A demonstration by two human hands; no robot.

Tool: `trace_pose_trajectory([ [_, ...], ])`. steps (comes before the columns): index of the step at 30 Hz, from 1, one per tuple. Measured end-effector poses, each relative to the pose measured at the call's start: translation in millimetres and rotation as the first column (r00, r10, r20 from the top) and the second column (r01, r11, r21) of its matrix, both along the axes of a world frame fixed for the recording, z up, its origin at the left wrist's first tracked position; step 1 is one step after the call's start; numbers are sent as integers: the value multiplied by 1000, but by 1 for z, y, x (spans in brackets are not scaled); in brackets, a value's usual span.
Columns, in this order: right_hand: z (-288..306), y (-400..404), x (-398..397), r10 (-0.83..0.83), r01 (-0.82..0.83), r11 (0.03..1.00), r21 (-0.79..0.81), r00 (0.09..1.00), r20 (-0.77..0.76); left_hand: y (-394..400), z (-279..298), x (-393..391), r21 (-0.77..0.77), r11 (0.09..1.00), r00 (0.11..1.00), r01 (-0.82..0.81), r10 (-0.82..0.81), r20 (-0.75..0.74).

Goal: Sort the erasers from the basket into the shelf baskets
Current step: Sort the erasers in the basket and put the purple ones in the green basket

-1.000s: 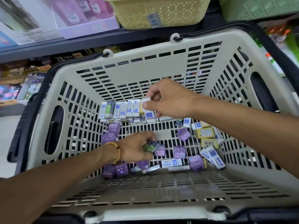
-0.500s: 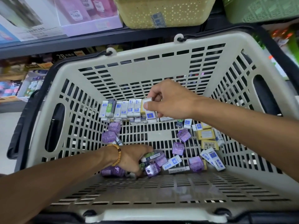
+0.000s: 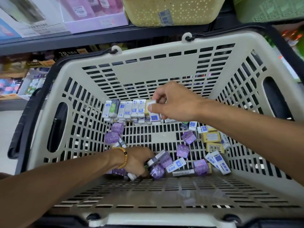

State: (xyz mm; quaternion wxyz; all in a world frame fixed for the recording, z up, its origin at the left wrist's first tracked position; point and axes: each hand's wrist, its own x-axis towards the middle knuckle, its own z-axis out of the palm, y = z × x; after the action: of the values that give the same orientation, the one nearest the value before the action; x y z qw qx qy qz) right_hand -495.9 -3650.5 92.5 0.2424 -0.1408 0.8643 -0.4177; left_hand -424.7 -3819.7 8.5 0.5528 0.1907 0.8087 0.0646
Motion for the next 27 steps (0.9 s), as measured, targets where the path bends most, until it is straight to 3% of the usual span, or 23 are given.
trace_pose_trajectory([
  [4, -1, 0, 1, 1, -1, 1000, 0, 1000, 4, 0, -2, -1, -23, 999, 999, -34, 35, 38],
  [10, -2, 1, -2, -4, 4, 1000, -4, 1000, 5, -1, 2, 4, 7, 997, 997, 81, -81, -4],
  [18, -6, 0, -2, -31, 31, 999, 14, 999, 32, -5, 6, -4, 87, 995, 998, 38, -43, 52],
  [27, -18, -4, -8, -228, 245, 966, -78, 957, 182, -5, 34, -12, 169, 960, 975, -224, 219, 49],
])
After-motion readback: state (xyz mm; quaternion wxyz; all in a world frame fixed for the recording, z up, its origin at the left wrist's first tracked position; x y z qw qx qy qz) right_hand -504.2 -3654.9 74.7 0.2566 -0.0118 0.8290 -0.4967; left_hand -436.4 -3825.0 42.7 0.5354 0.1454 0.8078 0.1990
